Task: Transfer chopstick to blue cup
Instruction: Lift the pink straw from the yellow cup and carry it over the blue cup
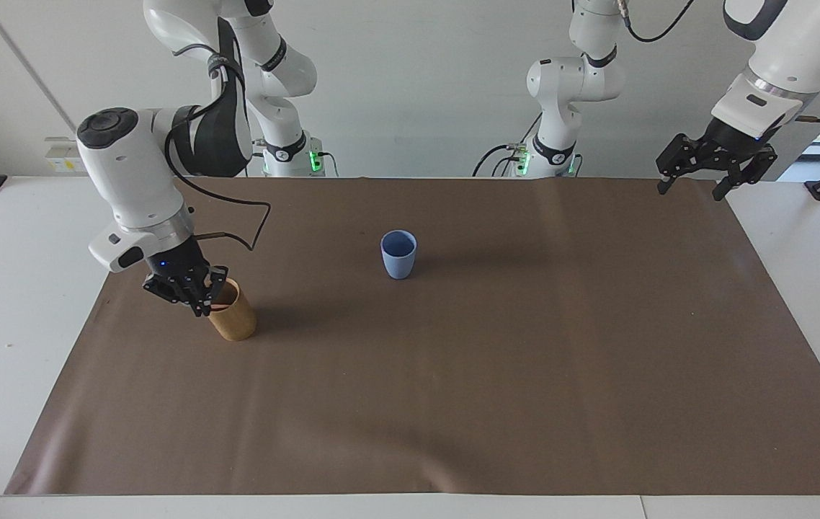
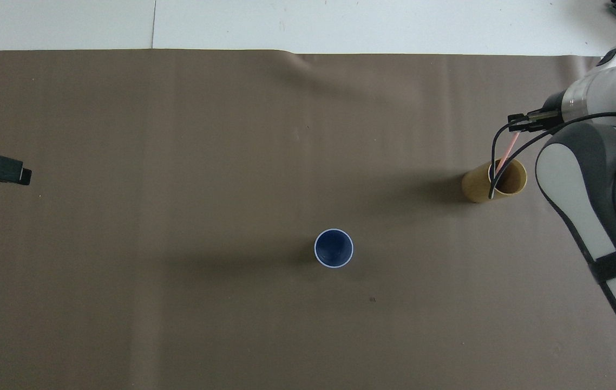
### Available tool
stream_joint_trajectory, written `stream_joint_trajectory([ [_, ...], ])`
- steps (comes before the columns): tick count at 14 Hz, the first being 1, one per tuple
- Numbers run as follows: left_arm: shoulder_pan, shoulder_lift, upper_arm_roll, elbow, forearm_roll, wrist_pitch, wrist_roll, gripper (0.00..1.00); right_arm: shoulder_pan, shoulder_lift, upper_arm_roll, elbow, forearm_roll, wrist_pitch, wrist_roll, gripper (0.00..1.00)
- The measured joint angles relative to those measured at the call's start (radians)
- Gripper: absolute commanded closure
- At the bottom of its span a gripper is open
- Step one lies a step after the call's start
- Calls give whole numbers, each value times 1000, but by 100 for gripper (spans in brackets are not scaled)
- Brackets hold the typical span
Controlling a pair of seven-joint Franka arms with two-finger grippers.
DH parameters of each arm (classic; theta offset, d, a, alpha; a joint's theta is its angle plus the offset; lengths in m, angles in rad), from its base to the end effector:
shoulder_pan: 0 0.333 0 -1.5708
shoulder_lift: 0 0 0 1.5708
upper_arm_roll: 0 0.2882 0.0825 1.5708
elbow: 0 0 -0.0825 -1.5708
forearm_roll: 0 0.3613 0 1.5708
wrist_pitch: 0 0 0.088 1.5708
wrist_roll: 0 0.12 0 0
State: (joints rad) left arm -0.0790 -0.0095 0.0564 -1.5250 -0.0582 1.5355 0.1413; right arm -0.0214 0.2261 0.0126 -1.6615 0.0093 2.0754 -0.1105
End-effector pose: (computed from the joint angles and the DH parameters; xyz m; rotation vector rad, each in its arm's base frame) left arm 0.5260 -0.0189 0.6063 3.0733 -0.2565 0.0361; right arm 0.6229 -0.0055 0.4598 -3.1239 -0.1522 -0.2951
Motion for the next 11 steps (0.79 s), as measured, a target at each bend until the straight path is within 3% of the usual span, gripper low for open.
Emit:
stream_joint_trajectory([
  [11, 0, 0, 0, 0, 0, 0, 0, 0, 1, -203, -1, 76, -1, -218, -6, 100],
])
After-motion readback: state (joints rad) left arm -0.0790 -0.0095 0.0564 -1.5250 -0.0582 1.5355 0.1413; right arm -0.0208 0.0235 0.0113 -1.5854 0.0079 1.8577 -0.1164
